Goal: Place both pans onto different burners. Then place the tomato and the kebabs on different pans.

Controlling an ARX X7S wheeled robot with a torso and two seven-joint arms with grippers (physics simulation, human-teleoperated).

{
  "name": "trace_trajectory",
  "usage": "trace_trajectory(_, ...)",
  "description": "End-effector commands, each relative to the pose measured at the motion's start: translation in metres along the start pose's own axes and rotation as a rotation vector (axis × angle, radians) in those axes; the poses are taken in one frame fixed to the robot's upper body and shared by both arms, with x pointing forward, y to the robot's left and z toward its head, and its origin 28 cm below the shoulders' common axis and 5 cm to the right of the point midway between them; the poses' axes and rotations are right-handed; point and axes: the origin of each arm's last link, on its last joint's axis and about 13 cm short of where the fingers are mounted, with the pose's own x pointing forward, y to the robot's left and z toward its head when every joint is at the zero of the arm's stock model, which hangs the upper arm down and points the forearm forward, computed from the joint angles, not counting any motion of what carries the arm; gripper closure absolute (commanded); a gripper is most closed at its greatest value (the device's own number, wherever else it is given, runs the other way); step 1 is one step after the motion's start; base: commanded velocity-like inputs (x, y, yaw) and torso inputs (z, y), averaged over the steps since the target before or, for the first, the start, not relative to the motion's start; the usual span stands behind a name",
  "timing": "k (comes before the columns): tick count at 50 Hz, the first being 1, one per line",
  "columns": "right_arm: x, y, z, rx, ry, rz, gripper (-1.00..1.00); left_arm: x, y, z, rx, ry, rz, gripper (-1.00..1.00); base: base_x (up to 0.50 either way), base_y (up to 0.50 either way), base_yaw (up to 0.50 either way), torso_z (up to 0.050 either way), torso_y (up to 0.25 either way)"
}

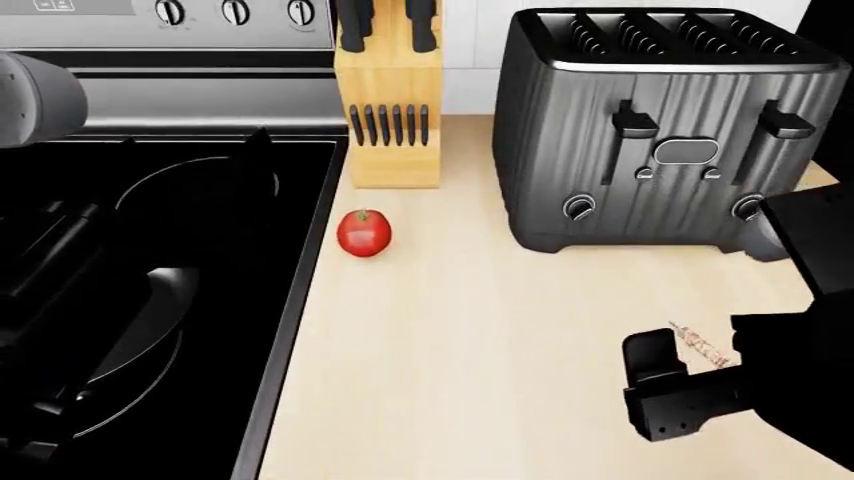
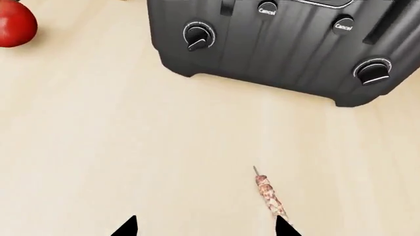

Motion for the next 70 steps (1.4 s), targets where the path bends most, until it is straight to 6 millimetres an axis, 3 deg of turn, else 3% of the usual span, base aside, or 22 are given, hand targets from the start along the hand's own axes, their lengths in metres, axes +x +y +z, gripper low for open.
trace_trajectory(1,0.008,0.002,-0.012,0.03,0.097,0.071,-1.0,0.0,-0.001,0.0,0.0,0.001,-0.001,-1.0,0.0,0.0,0.0,0.0,0.0)
trace_trajectory(8,0.011,-0.001,-0.011,0.046,0.078,0.037,-1.0,0.0,0.0,0.0,-0.001,0.002,0.0,-1.0,0.0,0.0,0.0,0.0,0.0)
trace_trajectory(16,-0.012,-0.009,0.005,0.046,0.023,-0.044,-1.0,0.0,-0.001,0.0,-0.002,0.001,-0.003,-1.0,0.0,0.0,0.0,0.0,0.0)
trace_trajectory(24,-0.007,-0.016,0.005,0.068,0.031,-0.087,-1.0,0.001,-0.002,-0.001,-0.005,0.003,-0.005,-1.0,0.0,0.0,0.0,0.0,0.0)
trace_trajectory(50,0.058,-0.03,-0.025,0.213,0.069,-0.154,-1.0,0.002,-0.003,-0.001,-0.006,0.006,-0.005,-1.0,0.0,0.0,0.0,0.0,0.0)
trace_trajectory(70,0.083,-0.03,-0.056,0.251,0.153,-0.103,-1.0,0.002,-0.003,-0.002,-0.006,0.008,-0.005,-1.0,0.0,0.0,0.0,0.0,0.0)
